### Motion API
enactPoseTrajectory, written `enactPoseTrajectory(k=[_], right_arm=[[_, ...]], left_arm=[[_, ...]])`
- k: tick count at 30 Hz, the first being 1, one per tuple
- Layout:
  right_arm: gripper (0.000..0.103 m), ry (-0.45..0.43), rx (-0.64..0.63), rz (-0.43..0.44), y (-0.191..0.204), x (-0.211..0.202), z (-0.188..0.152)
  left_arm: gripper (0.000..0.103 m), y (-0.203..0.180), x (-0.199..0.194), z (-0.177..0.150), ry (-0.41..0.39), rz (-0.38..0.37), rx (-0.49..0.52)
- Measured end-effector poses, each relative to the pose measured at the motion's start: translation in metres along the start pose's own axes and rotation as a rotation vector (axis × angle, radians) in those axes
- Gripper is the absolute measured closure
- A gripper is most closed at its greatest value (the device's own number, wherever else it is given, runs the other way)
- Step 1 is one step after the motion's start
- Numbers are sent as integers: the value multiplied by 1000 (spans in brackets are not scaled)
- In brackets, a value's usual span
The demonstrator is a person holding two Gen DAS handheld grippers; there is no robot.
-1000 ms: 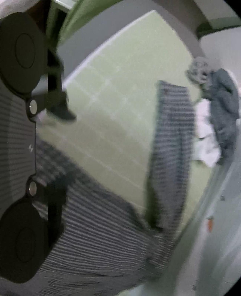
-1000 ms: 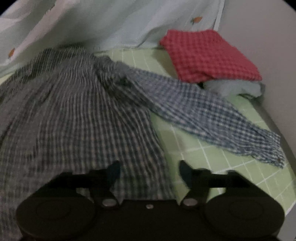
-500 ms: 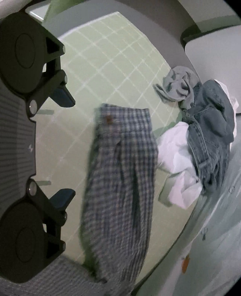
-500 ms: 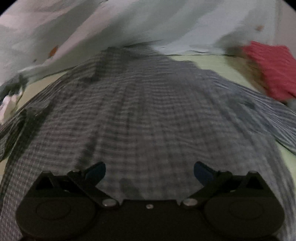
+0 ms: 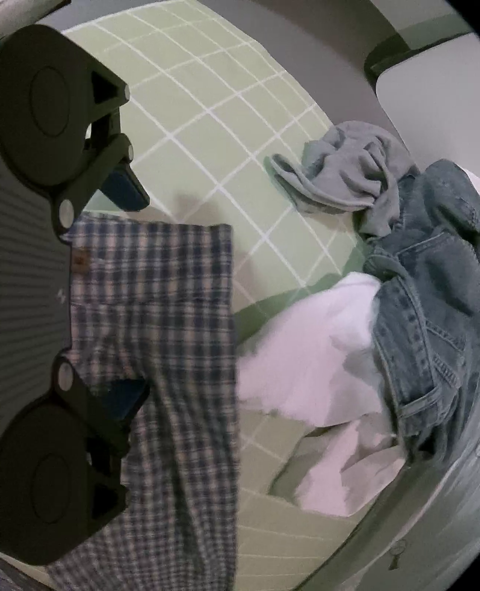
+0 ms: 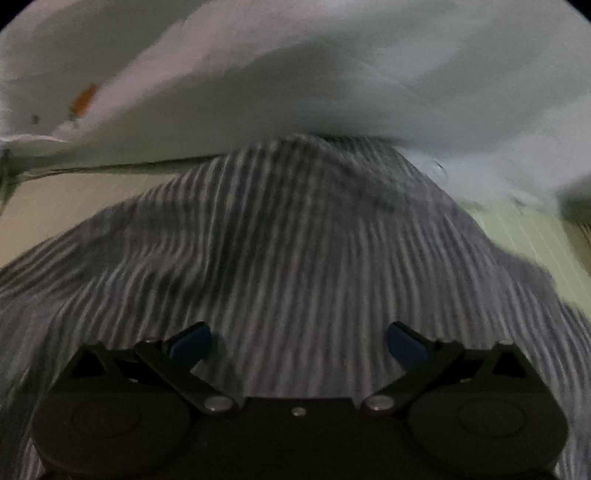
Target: Fold clothes
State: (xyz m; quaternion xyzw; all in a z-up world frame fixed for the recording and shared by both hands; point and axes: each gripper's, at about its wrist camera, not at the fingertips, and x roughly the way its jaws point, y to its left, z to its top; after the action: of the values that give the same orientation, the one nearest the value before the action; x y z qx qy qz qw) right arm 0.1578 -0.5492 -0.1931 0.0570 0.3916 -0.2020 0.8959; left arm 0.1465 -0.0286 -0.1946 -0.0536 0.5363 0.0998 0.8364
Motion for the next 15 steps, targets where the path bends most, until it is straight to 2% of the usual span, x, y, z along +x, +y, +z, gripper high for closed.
enactPoseTrajectory(k=[2,7,11,15], right_arm=[[0,-21,5,6,2,24,22],[0,-19,88,-1,-6,71,66],[0,-21,63,-13,-7,86,80],[0,21,52,-9,-11,82,85]], left_arm=[[1,-1,2,3,-4,14,0],[0,1,5,6,4,14,-13],[0,1,5,5,-2,14,-20],[0,1,5,5,-5,15,-26]])
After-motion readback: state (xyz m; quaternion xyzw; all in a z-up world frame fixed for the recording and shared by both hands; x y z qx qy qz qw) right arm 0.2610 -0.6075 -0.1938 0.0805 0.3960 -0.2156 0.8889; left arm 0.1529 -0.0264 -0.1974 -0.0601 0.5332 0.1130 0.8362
